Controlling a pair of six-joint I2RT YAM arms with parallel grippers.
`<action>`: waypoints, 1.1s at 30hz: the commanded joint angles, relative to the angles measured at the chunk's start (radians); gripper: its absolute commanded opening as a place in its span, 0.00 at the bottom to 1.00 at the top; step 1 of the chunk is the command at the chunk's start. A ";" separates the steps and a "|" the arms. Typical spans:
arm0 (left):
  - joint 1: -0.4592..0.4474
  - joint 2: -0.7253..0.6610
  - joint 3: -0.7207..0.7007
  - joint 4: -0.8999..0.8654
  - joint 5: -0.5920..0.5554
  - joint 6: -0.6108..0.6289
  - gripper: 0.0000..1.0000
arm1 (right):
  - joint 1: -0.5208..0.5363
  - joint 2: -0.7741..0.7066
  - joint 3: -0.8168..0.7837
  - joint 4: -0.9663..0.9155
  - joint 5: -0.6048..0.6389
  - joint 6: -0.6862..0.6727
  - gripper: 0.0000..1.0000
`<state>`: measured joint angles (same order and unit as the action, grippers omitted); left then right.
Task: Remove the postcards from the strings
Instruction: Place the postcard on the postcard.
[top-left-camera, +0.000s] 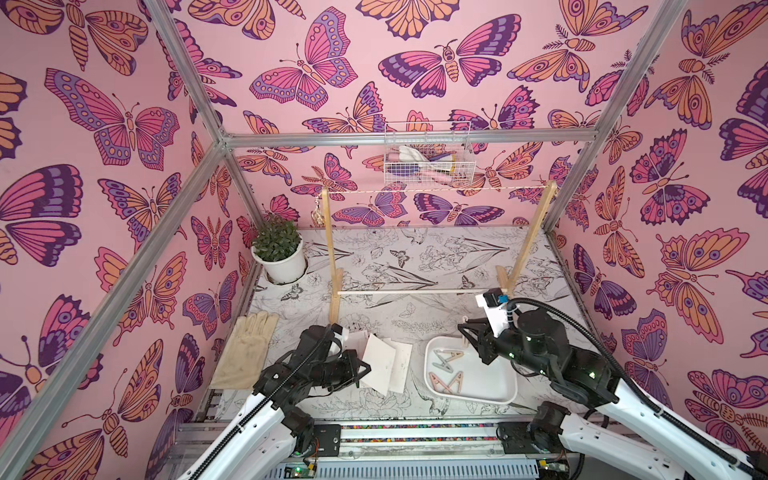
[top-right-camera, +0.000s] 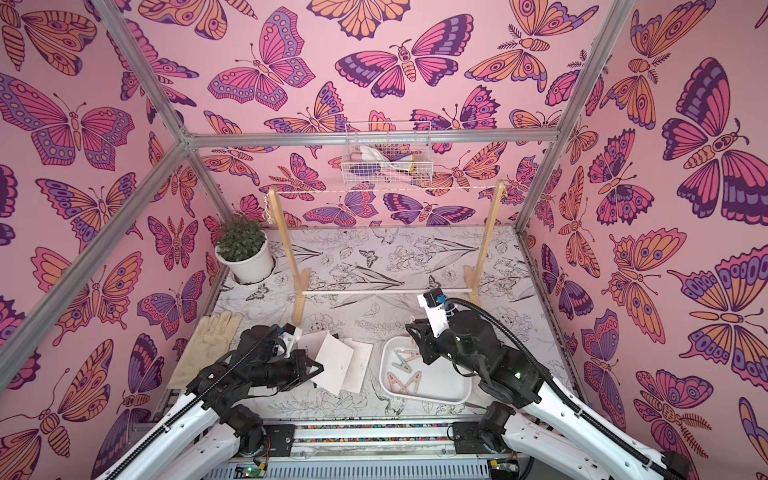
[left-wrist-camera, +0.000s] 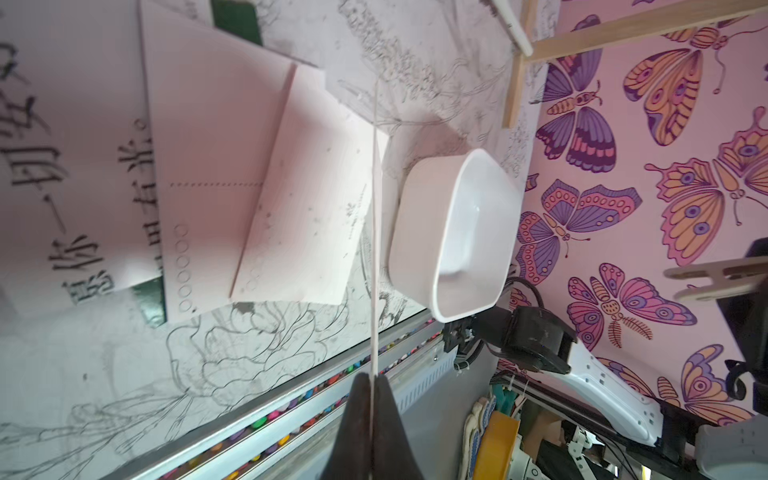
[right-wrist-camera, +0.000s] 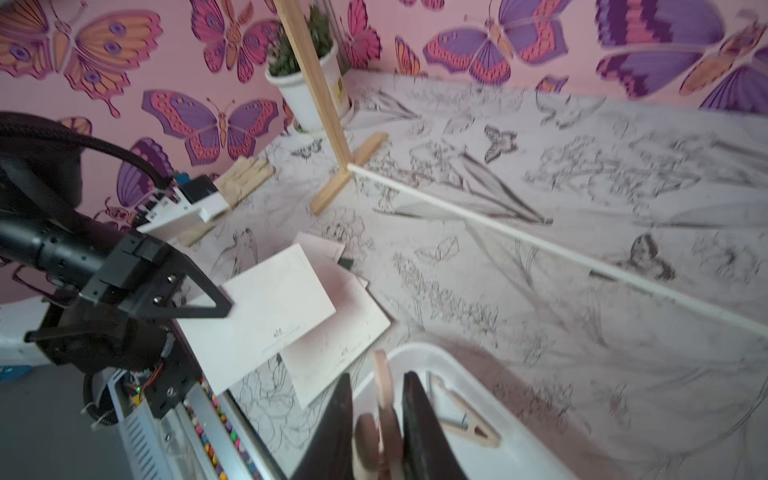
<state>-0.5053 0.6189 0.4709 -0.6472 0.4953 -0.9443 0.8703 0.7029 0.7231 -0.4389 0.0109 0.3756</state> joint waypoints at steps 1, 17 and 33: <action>-0.007 0.013 -0.042 -0.109 -0.050 -0.097 0.00 | 0.040 -0.002 -0.065 -0.046 -0.004 0.121 0.02; -0.006 0.099 0.069 -0.110 -0.167 -0.005 1.00 | 0.067 0.071 -0.135 -0.089 0.138 0.131 0.48; 0.120 0.151 0.361 0.285 -0.761 0.803 1.00 | -0.087 0.162 -0.007 0.288 0.502 -0.178 0.64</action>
<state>-0.4515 0.7868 0.9226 -0.5797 -0.1135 -0.3641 0.8387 0.8604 0.7139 -0.3027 0.3878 0.3378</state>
